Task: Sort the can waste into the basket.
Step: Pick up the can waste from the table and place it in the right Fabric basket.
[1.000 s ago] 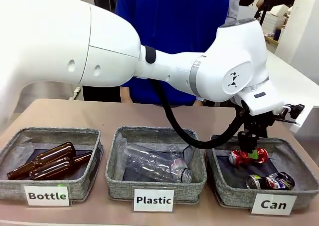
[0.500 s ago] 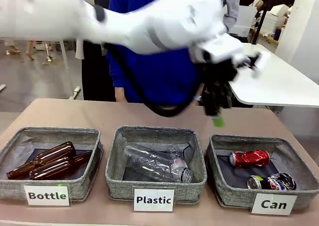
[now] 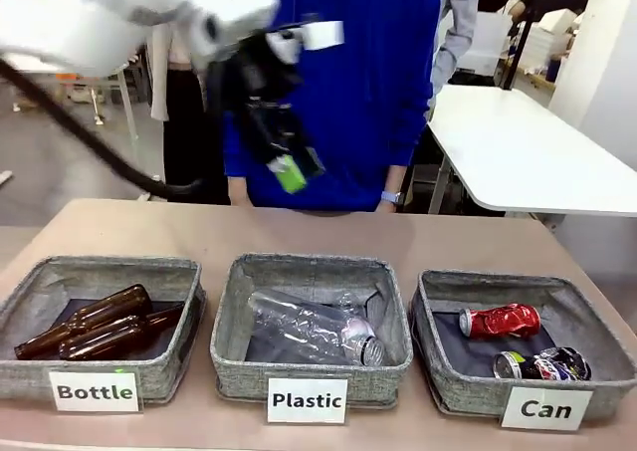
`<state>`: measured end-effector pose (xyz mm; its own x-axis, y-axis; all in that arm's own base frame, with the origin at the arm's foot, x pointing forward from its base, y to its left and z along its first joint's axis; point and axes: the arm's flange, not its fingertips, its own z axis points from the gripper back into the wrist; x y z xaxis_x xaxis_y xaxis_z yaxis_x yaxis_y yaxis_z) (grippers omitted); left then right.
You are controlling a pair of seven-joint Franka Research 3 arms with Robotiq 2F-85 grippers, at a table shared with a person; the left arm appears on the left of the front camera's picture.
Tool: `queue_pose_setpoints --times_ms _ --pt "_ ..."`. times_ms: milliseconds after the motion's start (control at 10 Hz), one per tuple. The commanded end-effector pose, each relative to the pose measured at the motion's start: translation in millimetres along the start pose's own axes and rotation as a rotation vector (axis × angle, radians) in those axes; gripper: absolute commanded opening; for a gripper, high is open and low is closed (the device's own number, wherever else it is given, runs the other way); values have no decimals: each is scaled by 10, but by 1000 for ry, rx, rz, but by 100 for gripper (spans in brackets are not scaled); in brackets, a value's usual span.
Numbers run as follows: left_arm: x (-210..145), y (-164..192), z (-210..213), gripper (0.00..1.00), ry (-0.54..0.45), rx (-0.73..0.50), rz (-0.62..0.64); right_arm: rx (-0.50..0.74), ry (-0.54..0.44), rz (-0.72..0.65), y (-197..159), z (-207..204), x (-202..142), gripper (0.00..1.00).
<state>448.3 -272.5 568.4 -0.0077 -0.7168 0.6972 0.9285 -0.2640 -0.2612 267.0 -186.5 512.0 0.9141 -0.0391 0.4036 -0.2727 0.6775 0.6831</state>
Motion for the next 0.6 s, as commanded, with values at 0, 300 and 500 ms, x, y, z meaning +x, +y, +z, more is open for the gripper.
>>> queue_pose_setpoints --times_ms 0,300,500 --pt "-837 -383 367 100 -209 92 122 32 58 14 433 -640 127 100" --pt "-1991 -424 905 100 -502 133 424 230 231 -167 776 -1322 165 100" --pt "-2626 -443 967 100 -683 91 616 304 230 -337 582 -1384 119 100"
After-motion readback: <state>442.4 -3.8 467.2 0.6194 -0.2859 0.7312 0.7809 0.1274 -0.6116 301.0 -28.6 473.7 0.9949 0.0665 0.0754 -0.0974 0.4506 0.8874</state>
